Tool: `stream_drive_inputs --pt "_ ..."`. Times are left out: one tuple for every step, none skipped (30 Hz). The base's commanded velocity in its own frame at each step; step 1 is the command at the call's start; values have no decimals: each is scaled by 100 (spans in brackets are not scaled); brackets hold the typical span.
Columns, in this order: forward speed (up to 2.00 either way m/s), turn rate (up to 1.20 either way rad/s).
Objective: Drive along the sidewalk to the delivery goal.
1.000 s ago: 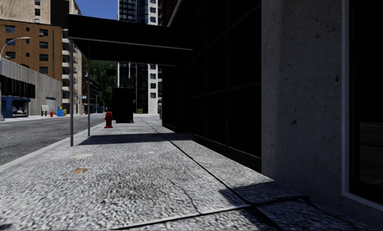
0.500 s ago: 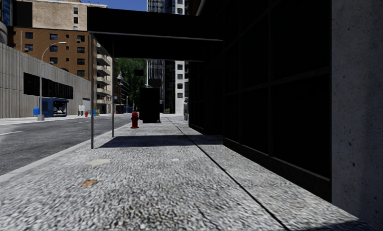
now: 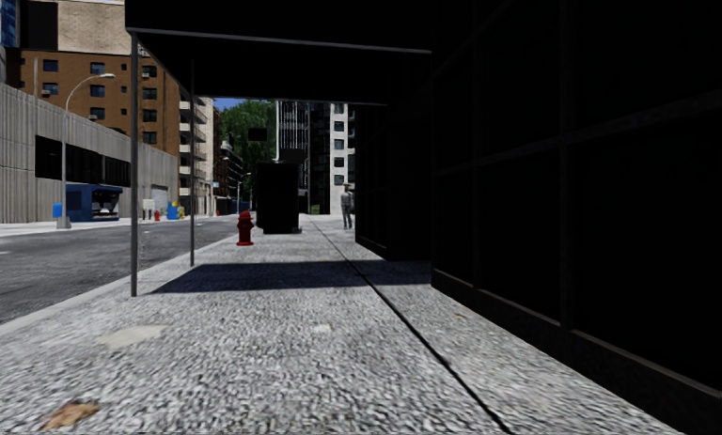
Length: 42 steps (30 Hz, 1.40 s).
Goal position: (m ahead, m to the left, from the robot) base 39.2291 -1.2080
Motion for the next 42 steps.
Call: stream_drive_inputs --pt "200 0" --pt "200 0" --pt "200 0" --pt "200 0" --pt "200 0" --pt "200 4" --pt "200 14" --pt "200 14" --pt "200 22" --pt "200 30" --pt "200 36" --pt "200 36" --pt "200 38" --pt "200 39" --pt "200 39" --pt "200 39" --pt "200 39" --pt "200 39" --pt "200 39" --pt "200 39" --pt "200 39" --pt "200 39" --pt "200 39" --pt "200 39" --pt "200 39" --pt "200 39" --pt "200 27" --pt "200 10" --pt "200 0" --pt "200 0" --pt "200 0" --pt "200 0" --pt "200 0" --pt "200 0" --pt "200 0" --pt "200 0" --pt "200 0" --pt "200 0" --pt "200 0" --pt "200 0" --pt "200 0" --pt "200 0"
